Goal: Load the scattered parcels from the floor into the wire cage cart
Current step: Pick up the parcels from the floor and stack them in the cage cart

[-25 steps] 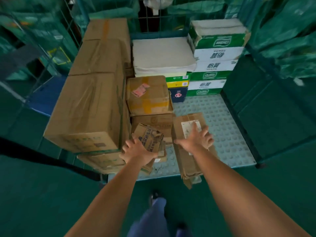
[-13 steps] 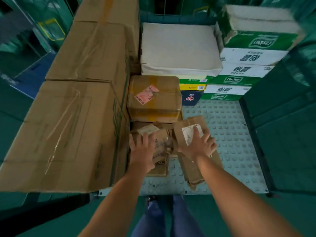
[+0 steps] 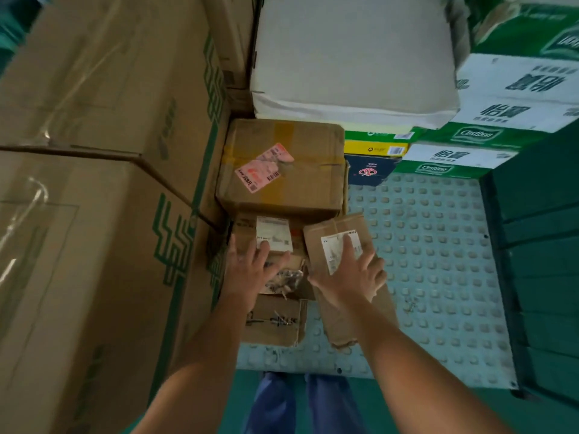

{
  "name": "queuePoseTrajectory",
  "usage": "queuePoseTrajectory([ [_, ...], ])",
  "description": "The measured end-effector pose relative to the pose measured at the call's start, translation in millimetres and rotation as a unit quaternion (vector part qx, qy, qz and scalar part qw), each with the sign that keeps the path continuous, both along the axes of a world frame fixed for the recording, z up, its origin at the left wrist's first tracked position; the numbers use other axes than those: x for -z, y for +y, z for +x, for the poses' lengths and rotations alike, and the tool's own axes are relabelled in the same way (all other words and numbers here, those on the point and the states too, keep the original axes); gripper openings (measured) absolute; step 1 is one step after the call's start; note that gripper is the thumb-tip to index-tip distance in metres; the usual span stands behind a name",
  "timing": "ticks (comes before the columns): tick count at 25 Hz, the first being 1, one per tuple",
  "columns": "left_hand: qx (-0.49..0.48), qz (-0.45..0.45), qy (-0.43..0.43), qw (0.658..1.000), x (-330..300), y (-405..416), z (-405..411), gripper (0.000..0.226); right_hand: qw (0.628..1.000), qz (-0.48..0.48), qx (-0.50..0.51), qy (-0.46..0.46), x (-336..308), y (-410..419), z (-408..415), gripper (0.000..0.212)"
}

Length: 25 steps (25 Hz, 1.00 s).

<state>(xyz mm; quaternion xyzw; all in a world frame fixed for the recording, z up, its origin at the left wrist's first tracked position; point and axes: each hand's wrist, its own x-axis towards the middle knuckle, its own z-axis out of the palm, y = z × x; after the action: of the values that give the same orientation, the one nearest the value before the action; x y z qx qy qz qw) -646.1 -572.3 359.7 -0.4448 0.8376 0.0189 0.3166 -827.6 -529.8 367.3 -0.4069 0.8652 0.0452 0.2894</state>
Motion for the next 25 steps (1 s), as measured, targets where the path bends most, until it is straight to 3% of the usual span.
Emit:
queuePoseTrajectory([
  [3, -0.087, 0.028, 0.026, 0.995, 28.6, -6.1, 1.3, 0.077, 1.0, 0.017, -0.017, -0.008, 20.8, -7.9, 4.6, 0.11],
  [5, -0.091, 0.02, 0.012, 0.996, 40.4, -4.4, 2.3, 0.06, 0.999, 0.031, -0.016, -0.01, 33.3, -8.9, 5.6, 0.11],
  [10, -0.018, 0.035, -0.021, 0.999, 53.9, -15.5, -3.1, 0.076, 0.999, 0.033, -0.003, -0.003, 52.6, -12.7, 6.4, 0.11],
  [16, -0.121, 0.126, 0.006, 0.985, 70.6, -21.5, 4.1, 0.109, 0.999, 0.028, -0.014, 0.013, 51.9, -14.3, 9.9, 0.11],
  [18, -0.108, 0.124, 0.024, 0.986, 73.8, -20.5, 5.7, 0.114, 0.999, 0.026, -0.011, 0.016, 51.6, -15.1, 10.4, 0.109],
  [21, -0.021, 0.159, 0.051, 0.986, 76.7, -21.8, -9.3, 0.098, 0.999, 0.026, 0.002, 0.033, 51.8, -10.8, 10.0, 0.109],
  [23, -0.033, 0.161, 0.104, 0.981, 83.5, -26.1, -27.8, 0.07, 0.999, 0.027, 0.02, 0.039, 49.9, -9.4, 8.4, 0.109],
  [25, -0.056, 0.126, 0.125, 0.983, 89.7, -28.5, -32.9, 0.058, 0.998, 0.029, 0.034, 0.045, 47.5, -10.2, 4.3, 0.109],
])
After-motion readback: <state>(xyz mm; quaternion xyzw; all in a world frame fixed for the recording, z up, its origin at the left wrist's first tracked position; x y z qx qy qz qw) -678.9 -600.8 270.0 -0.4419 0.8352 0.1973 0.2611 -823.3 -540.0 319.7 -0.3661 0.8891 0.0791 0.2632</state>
